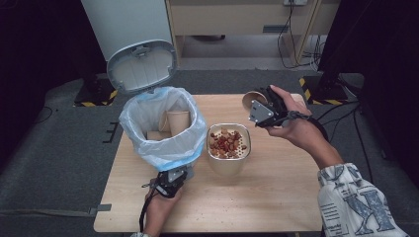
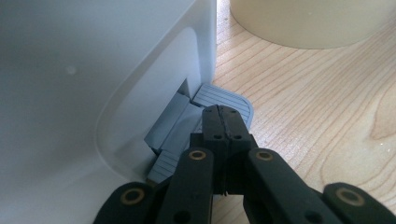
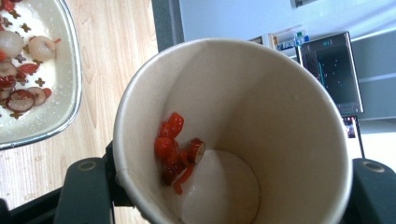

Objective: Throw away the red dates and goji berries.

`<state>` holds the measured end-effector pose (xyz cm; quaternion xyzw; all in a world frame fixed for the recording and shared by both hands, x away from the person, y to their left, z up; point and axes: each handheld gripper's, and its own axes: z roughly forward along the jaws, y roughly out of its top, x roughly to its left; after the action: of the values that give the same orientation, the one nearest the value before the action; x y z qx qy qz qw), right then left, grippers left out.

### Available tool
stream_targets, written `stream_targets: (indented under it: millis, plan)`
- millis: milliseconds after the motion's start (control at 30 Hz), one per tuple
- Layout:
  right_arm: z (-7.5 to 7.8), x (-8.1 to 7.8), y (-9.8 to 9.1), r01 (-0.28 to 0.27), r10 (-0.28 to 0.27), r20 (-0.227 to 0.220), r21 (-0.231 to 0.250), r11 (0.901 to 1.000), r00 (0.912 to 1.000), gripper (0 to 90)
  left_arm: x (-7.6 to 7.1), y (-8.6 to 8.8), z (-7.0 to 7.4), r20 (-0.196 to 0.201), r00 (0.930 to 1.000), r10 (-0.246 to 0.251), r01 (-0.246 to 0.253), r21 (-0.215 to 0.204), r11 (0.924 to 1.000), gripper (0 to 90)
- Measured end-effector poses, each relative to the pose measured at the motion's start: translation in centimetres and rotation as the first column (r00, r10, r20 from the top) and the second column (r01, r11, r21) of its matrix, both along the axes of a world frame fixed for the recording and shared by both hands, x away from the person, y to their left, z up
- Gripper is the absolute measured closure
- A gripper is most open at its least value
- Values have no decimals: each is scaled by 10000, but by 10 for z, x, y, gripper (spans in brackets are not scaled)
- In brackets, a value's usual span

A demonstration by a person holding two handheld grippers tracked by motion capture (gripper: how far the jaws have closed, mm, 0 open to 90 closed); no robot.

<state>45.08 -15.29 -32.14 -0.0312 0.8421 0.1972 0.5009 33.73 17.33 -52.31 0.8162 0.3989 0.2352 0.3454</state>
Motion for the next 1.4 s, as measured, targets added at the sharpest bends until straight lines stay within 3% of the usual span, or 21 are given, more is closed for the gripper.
stream_targets:
  millis: [367, 400, 700, 1400]
  plan:
    - [-1, 0, -14, 174, -155, -285, 664, 9976, 9995, 320, 0, 0, 0, -1, 10000, -4, 4, 0, 10000, 896]
    - [-1, 0, -15, 165, -144, -301, 682, 9975, 9994, 320, -1, -1, 0, -19, 9998, 195, -195, -80, 9998, 896]
    - [-6, 0, -28, 385, -322, -569, 1135, 9928, 9979, 320, 0, 0, 0, -50, 10000, 46, -46, -43, 10000, 896]
    - [-21, 4, -57, 965, -581, -1541, 2549, 9621, 9863, 321, 0, 0, 0, -57, 10000, 41, -41, -61, 10000, 896]
